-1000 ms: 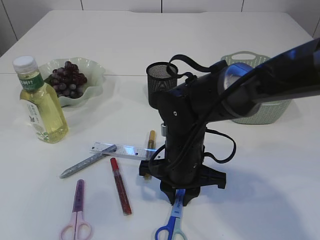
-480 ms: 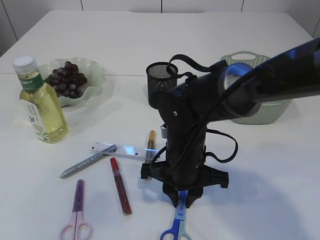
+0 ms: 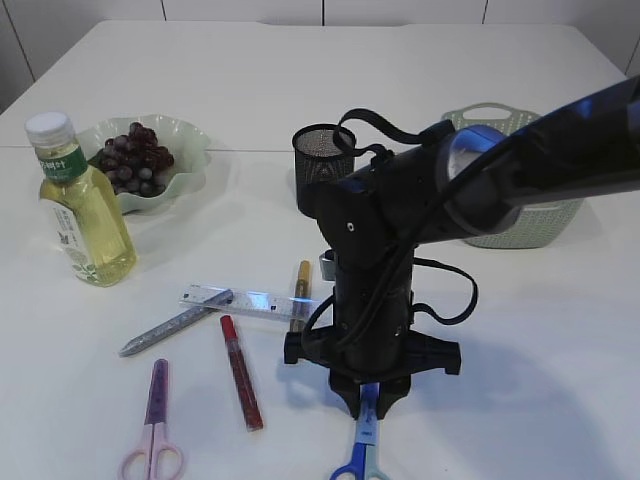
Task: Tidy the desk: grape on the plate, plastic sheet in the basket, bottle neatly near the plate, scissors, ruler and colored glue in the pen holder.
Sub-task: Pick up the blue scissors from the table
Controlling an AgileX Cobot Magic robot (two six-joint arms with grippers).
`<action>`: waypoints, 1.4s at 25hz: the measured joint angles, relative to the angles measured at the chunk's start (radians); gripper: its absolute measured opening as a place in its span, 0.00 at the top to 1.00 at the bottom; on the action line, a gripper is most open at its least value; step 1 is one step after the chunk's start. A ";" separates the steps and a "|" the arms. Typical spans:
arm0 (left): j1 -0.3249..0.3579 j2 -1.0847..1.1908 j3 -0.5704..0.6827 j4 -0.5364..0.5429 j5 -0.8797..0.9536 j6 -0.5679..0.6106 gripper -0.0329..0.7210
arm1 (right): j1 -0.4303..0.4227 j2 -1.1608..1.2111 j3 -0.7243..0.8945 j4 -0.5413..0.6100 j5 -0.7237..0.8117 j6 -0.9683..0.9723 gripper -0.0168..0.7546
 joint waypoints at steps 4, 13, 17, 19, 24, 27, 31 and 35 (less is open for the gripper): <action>0.000 0.000 0.000 0.000 0.000 0.000 0.31 | 0.000 0.005 -0.020 -0.001 0.027 -0.011 0.71; 0.000 0.000 0.000 0.000 0.000 0.000 0.32 | 0.000 0.007 -0.066 -0.006 0.035 -0.023 0.71; 0.000 0.000 0.000 0.000 0.000 0.000 0.32 | 0.000 0.017 -0.066 -0.008 0.053 -0.030 0.71; 0.000 0.000 0.000 0.000 0.000 0.000 0.32 | 0.000 0.017 -0.066 -0.008 0.057 -0.039 0.71; 0.000 0.000 0.000 0.000 0.000 0.000 0.32 | 0.000 0.017 -0.066 -0.015 0.066 -0.049 0.71; 0.000 0.000 0.000 0.000 0.000 0.000 0.32 | 0.000 0.017 -0.066 -0.015 0.066 -0.049 0.71; 0.000 0.000 0.000 0.000 0.000 0.000 0.32 | 0.000 0.017 -0.066 -0.017 0.059 -0.049 0.71; 0.000 0.000 0.000 0.000 0.000 0.000 0.32 | 0.000 0.017 -0.066 -0.017 0.055 -0.051 0.71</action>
